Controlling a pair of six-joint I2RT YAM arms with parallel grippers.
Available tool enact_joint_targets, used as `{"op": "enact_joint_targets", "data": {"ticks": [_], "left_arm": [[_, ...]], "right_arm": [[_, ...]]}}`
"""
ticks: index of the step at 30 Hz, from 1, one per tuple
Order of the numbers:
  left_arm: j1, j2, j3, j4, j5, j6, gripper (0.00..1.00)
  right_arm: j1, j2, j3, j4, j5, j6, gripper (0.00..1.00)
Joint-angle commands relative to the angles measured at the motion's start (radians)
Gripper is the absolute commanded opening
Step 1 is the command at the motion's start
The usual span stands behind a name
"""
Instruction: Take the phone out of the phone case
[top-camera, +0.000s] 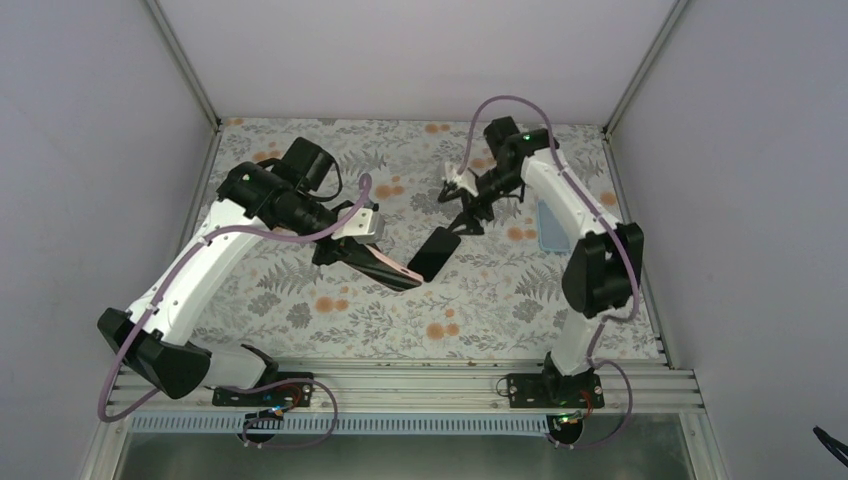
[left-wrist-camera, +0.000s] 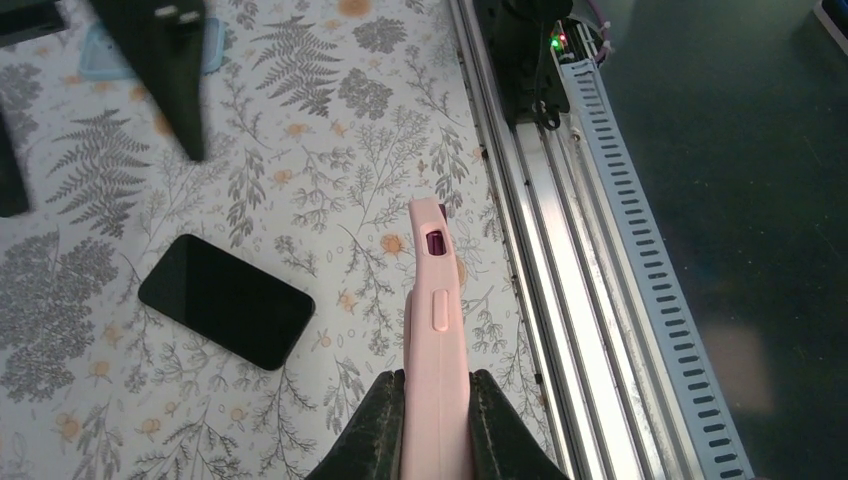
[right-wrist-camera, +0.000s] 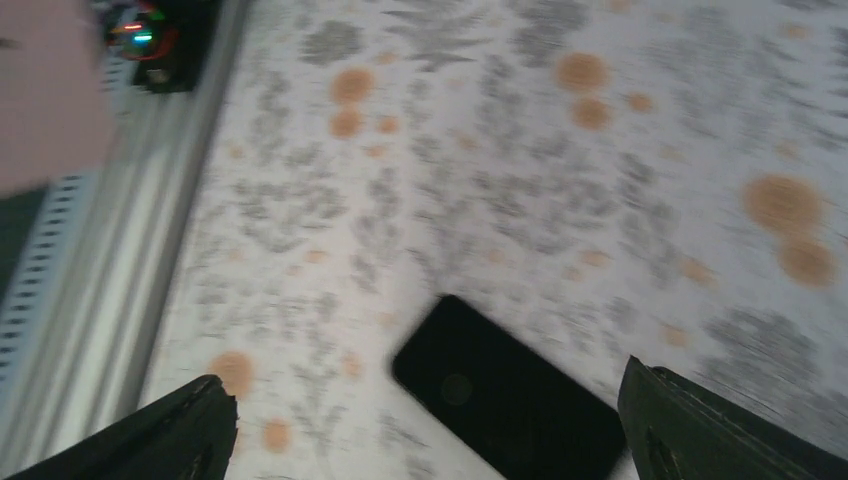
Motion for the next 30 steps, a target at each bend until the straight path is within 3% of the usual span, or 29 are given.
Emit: {"op": "enact_joint_targets", "data": {"ticks": [1,5,13,30], "left_arm": [[0.004,0.033,0.035,0.008,0.04,0.004,0.02],[0.004,0.051,0.046,0.008,0.047,0.012,0.02],[0.004,0.053,0.062,0.008,0.057,0.01,0.02],[0.004,0.045,0.073,0.008,0.064,-0.003,0.02]], "right_arm": [[0.129,-0.175,-0.153,0.008,-0.061,0.032,0.96],[0.195,-0.296,-0.275,0.11,-0.097,0.114,0.95],[0.262,-0.326,-0.371,0.161,-0.092,0.162,0.93],[0.266,-0.282,-0.34,0.189,-0.096,0.176,0.91]]}}
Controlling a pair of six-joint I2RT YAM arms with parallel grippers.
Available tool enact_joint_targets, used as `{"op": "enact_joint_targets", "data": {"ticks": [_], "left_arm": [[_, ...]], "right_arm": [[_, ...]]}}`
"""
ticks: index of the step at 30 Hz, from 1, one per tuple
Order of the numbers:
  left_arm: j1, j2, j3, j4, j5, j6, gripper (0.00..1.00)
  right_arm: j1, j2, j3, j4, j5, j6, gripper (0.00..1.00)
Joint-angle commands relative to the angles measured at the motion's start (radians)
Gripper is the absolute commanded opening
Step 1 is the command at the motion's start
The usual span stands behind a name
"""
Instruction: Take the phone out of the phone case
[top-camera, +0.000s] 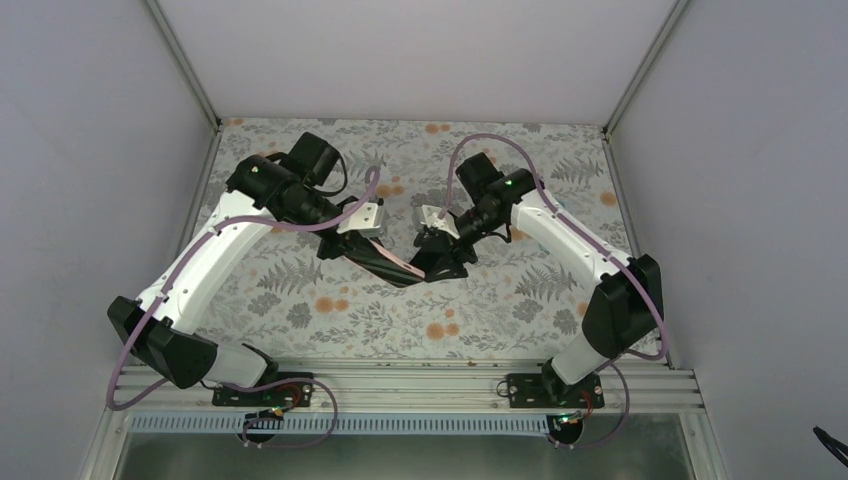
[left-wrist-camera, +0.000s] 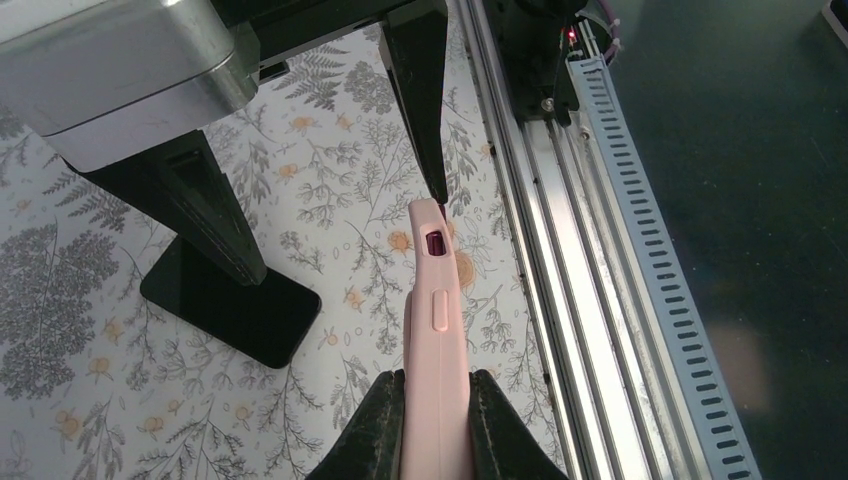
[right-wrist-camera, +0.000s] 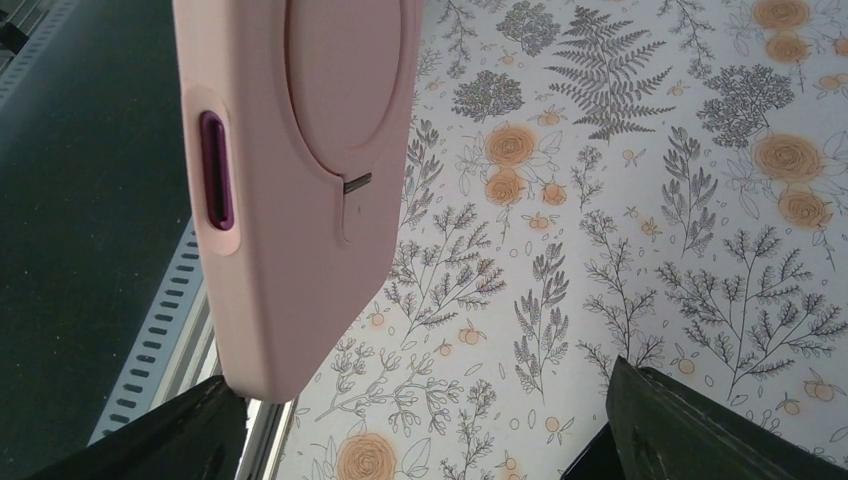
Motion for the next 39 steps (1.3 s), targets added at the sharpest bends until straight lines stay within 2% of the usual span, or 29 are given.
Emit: {"op": "enact_joint_targets", "data": {"ticks": [1,5,14,19,23,27,33,39], "left_arm": [[0.003,-0.018,0.039,0.01,0.069,0.0,0.02],[0.003,-0.022,0.032,0.01,0.081,0.002,0.02],[0.003,-0.014,0.034,0.008,0.15,0.014,0.02],[0.002,-0.017,0.027,0.008,0.171,0.016,0.02],[0.001,-0.011,0.023,0.009,0.168,0.026,0.02],[0.021,-0.014,0.032,0.01,0.151,0.022,0.02],[0.099,0.007,0.097,0.01,0.171,0.047,0.02],[0.192,0.07,0.194,0.025,0.231,0.045,0.02]], "right_arm": [[0.01,0.01,0.03,0.023,-0.027,0.021,0.91],[0.011,-0.002,0.027,0.104,0.028,0.09,0.87],[0.009,0.051,0.076,0.327,0.266,0.254,0.86],[0.011,0.114,0.165,0.383,0.324,0.303,0.87],[0.029,0.171,0.273,0.296,0.246,0.272,0.87],[0.104,0.165,0.281,0.301,0.154,0.303,0.86],[0.161,0.189,0.397,0.272,-0.127,0.344,0.89],[0.203,0.234,0.431,0.441,-0.341,0.528,0.88]]}}
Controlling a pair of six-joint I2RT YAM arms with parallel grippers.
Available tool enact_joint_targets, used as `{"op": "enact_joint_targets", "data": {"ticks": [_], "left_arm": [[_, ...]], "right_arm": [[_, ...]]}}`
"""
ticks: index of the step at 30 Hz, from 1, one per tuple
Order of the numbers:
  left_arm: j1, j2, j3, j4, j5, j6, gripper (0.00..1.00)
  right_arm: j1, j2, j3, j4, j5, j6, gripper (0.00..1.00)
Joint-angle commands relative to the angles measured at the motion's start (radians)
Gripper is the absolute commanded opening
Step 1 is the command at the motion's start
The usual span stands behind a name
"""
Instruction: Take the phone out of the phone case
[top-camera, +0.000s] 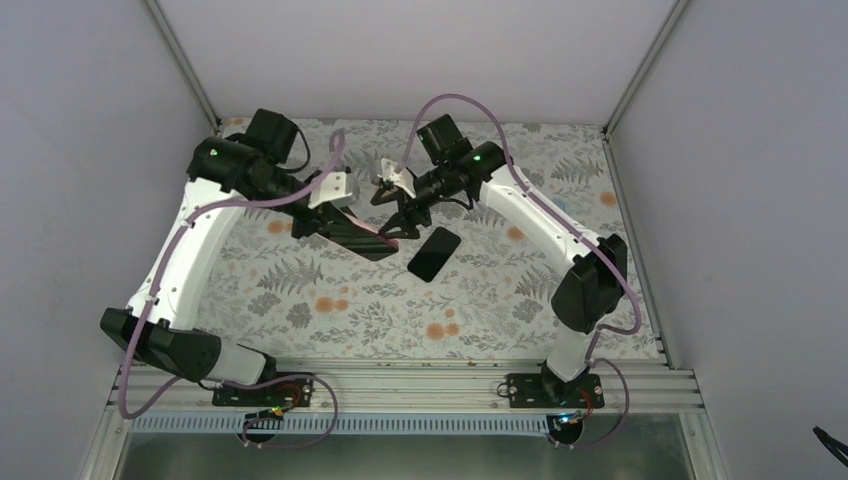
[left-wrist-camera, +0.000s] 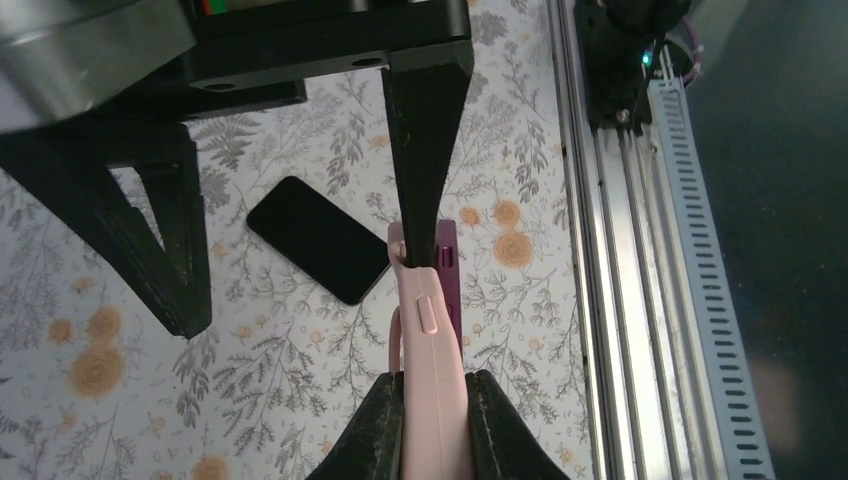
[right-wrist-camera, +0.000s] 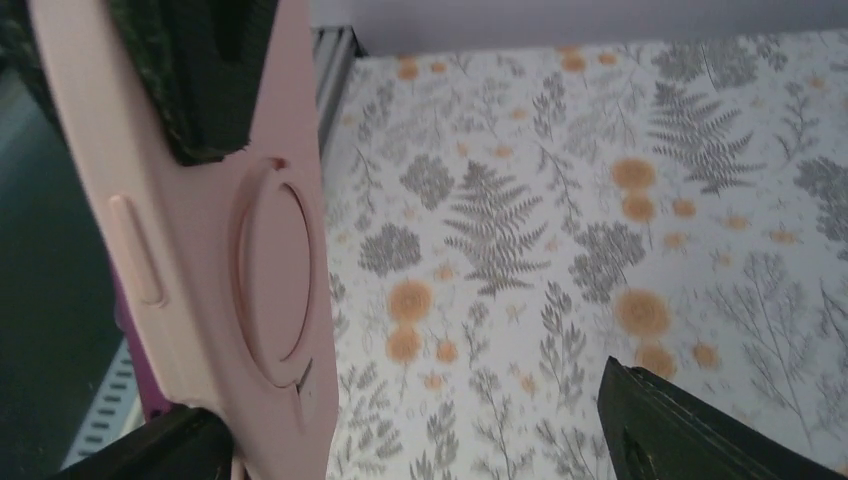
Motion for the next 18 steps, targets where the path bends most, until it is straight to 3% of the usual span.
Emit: {"op": "enact_joint_targets", "data": {"ticks": [1,4,10,15,18], "left_arm": [[0.033,0.072,0.097,0.133,0.248,0.01,0.02],[0.061,0.113,0.178,0.153,0.209,-0.035,0.02],[0.1,0.137,0.228,0.232,0.157,-0.105,0.02],[0.122,0.114,0.173,0.329,0.133,-0.137,0.02],[0.139,0.063,0.098,0.39,0.107,-0.124,0.02]], "right_arm": [[0.088,0.041,0.047,0.31,-0.44,0.232,0.88],[0.121,0.117,0.091,0.384,-0.599,0.317,0.87],[0.212,0.278,0.325,0.198,-0.745,0.227,0.87],[0.236,0.258,0.263,0.502,-0.856,0.494,0.83],[0.234,0.23,0.244,0.562,-0.863,0.534,0.66]]}}
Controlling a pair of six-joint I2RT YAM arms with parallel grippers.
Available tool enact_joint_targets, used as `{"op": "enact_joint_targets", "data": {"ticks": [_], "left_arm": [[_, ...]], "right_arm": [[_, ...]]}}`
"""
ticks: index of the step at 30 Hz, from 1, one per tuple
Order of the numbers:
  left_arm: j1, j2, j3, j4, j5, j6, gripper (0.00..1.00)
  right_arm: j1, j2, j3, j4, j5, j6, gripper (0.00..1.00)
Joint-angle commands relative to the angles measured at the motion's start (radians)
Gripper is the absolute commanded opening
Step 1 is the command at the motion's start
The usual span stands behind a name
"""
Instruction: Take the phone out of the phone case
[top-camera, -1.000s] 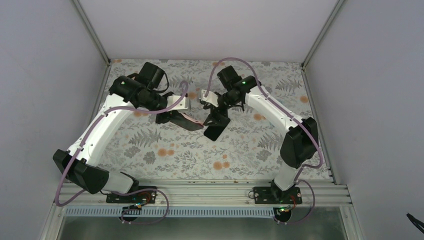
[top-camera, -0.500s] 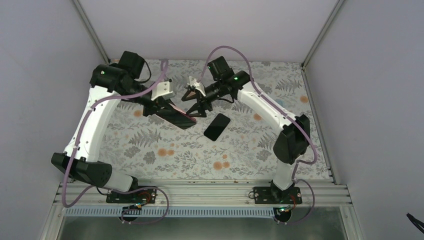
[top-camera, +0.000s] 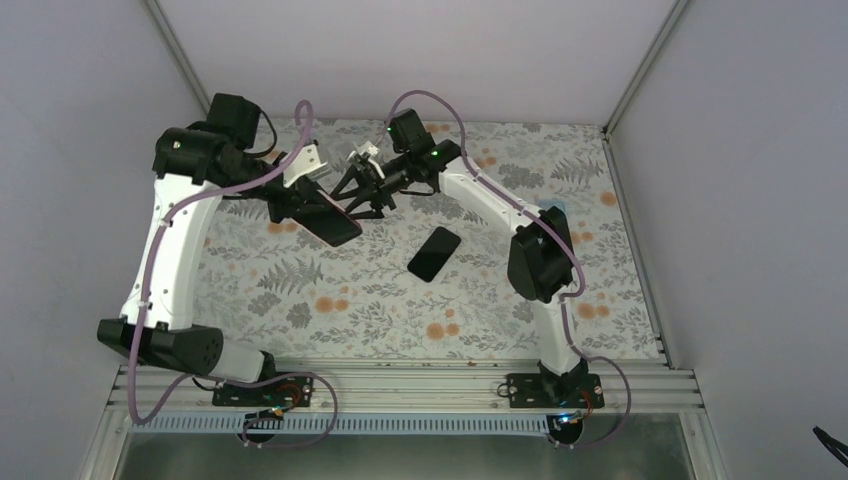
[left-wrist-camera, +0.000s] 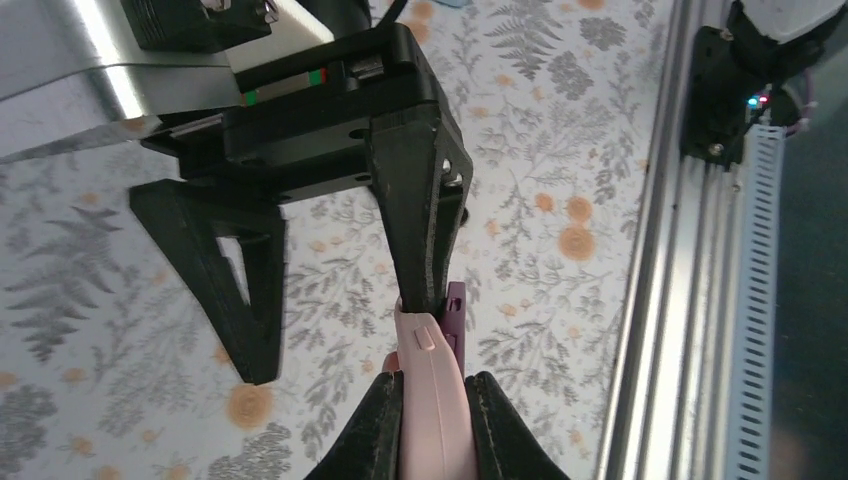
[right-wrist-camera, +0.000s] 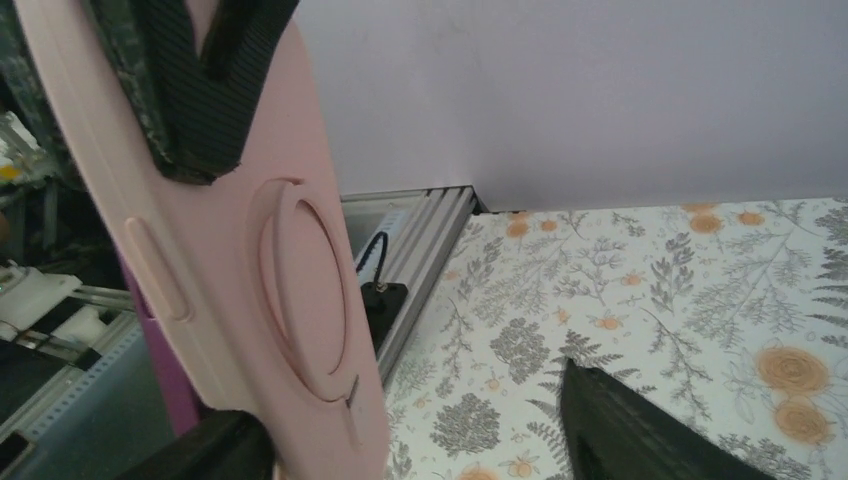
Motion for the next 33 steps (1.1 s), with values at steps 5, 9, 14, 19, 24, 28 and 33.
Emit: {"op": "enact_joint_targets", "data": {"ticks": [5,9,14,19,24,28,33], "left_arm": [[0.009,-0.004,-0.07,0.463,0.143,0.058,0.02],[0.015,0.024,-0.008,0.384,0.095,0.071,0.06],[0.051,0.085,0.181,0.241,0.08,0.114,0.51],[0.079,0.115,0.354,0.284,0.008,0.062,1.0],[0.079,0.086,0.397,0.509,-0.033,-0.087,1.0],[0.029,-0.096,0.043,1.012,-0.154,-0.221,1.0],[-0.207,-0.191,-0.244,1.384,-0.486,-0.195,1.0]], "right_arm": [[0.184,-0.146,-0.015,0.23,-0.409,0.255,0.26],[0.144,-0.207,-0.074,0.207,-0.349,0.232,0.03],[0.05,-0.299,-0.117,0.111,-0.29,0.143,0.03],[-0.094,-0.398,-0.186,0.129,-0.263,0.152,0.03],[-0.239,-0.404,-0.181,0.213,-0.066,0.244,0.03],[-0.299,-0.383,-0.17,0.394,0.209,0.407,0.03],[-0.333,-0.279,-0.014,0.428,0.508,0.484,0.03]]}}
